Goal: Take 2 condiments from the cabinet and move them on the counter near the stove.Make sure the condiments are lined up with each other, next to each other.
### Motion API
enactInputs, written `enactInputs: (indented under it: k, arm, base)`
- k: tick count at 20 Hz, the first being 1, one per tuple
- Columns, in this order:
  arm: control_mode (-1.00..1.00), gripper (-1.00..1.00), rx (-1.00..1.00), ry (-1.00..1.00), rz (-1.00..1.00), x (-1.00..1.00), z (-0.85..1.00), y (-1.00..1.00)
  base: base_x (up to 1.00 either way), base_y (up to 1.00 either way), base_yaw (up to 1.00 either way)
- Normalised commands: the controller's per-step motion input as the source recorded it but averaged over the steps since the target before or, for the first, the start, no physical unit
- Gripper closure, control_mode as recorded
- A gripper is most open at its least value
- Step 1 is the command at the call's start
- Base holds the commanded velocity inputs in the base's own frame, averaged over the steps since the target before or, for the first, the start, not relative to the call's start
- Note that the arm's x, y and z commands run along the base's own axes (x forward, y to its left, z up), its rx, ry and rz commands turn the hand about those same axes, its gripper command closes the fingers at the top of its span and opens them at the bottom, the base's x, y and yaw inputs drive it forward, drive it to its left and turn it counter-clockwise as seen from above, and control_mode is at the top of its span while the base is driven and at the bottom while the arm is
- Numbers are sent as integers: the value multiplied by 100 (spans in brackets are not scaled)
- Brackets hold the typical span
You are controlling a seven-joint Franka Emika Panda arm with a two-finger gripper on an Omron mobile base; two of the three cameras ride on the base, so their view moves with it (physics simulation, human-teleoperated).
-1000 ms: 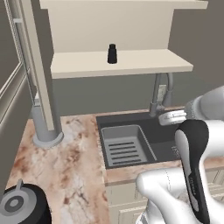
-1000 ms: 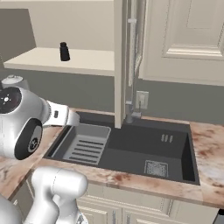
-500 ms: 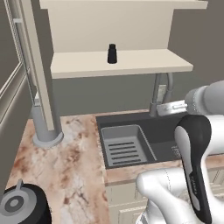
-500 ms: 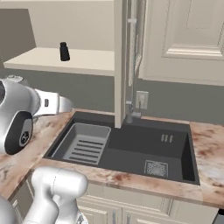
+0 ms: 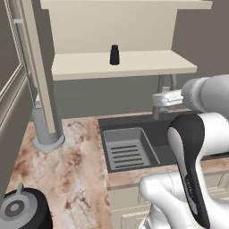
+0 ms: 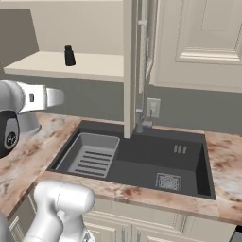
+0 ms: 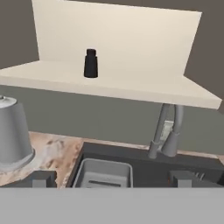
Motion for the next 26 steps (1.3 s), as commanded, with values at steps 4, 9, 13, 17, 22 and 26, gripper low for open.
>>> enactInputs:
  k: [4,9,13,17,22,26]
  arm:
    - [-100,-100,0,-11,0,27,45,21]
    - [-100,-100,0,-3,0,44,39,19]
    - [-100,-100,0,0,0,46,32,21]
    - [-100,-100,0,0,0,45,32,33]
    - [-100,-100,0,0,0,43,20,23]
    - [-100,-100,0,0,1,41,0,16]
  base:
    - [0,0,0]
    - [0,0,0]
    - [0,0,0]
    - [0,0,0]
    - [0,0,0]
    - [0,0,0]
